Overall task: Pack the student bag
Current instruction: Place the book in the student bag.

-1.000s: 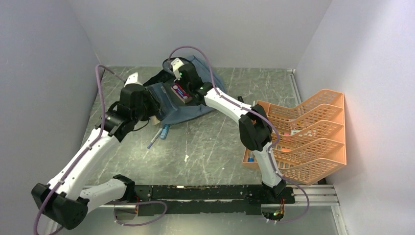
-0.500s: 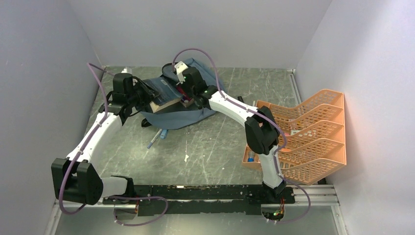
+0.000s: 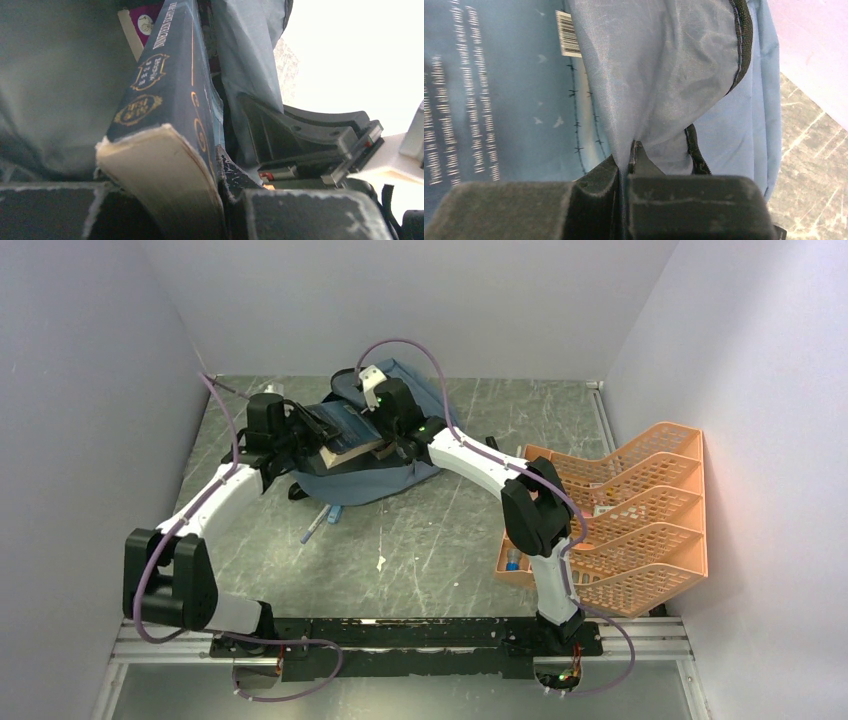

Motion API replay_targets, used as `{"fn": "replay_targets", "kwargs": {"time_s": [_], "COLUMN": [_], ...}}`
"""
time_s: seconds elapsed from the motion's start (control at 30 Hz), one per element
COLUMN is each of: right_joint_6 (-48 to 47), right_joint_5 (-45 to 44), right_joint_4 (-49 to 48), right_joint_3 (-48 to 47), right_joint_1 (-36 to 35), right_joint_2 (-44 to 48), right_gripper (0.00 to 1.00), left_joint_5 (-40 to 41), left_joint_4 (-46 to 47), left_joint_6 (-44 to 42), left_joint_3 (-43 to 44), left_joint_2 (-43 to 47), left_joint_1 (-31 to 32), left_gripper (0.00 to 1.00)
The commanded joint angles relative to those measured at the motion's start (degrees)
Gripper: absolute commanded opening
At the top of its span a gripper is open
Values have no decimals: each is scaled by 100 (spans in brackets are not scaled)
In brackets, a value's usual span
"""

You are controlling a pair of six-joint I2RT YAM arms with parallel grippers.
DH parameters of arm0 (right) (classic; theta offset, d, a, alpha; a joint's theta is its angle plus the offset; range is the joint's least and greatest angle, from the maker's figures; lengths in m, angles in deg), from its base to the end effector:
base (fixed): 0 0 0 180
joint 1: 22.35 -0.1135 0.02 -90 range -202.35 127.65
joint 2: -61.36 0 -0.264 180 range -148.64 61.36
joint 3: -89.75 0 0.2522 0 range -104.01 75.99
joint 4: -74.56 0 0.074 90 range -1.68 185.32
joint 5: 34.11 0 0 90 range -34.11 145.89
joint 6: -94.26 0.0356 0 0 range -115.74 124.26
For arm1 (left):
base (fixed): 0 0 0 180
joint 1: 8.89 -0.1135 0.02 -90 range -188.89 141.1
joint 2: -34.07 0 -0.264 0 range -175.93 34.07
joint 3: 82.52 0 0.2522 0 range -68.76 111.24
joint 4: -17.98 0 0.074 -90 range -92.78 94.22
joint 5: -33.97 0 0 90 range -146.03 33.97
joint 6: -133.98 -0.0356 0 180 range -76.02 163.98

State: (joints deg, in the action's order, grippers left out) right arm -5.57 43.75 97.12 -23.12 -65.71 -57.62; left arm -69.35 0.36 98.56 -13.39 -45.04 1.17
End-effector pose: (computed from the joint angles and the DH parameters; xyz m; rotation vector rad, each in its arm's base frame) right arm 0.3644 0.3338 0.2654 -0.8053 1.8983 0.1424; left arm 0.3085 -0.0631 0.2787 -0.6793 2.0642 -0.9158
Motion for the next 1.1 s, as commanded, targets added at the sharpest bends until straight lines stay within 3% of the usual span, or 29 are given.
{"fn": "replay_targets", "kwargs": {"time_s": [0.0,0.3,0.7,1.07], "right_joint_6": [237,438,907,1128], "right_joint_5": [254,385,699,755], "right_joint_4": [-436,-240,-76,-131], "right_joint_3": [-230,-261,-492,-337], "right_joint_1": [-42,-47,-44,-45], "right_joint_2": [422,481,466,476], "right_gripper": [0,0,0,0], "left_joint_5": [-177,-353,79,581], "left_joint_4": [1377,3728,4520,4060], "left_joint_6": [107,683,788,698], "left_joint_3": [86,-205,851,1888], "left_joint_2": [-157,-1048,-2716,-3919], "left_joint_1": [83,178,606,944], "left_gripper": [5,5,5,5]}}
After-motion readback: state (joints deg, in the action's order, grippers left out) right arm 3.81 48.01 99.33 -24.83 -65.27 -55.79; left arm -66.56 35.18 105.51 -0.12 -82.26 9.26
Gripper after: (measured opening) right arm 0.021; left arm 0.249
